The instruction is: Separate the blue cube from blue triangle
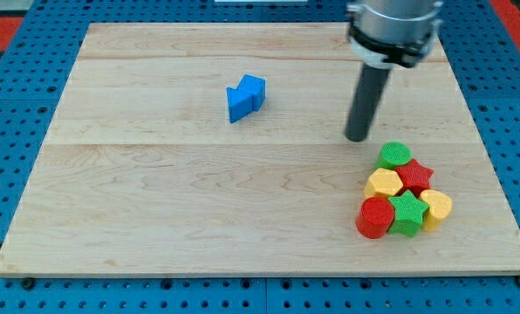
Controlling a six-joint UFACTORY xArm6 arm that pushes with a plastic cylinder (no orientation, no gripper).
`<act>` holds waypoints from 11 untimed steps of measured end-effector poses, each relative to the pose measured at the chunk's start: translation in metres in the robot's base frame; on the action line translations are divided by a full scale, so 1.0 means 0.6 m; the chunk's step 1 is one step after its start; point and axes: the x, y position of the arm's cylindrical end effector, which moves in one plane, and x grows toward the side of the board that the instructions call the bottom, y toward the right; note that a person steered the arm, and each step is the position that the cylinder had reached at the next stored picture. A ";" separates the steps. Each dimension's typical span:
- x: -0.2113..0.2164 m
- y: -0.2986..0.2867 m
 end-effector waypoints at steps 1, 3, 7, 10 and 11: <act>-0.066 -0.082; -0.131 -0.155; -0.094 -0.242; -0.282 -0.305; -0.297 -0.314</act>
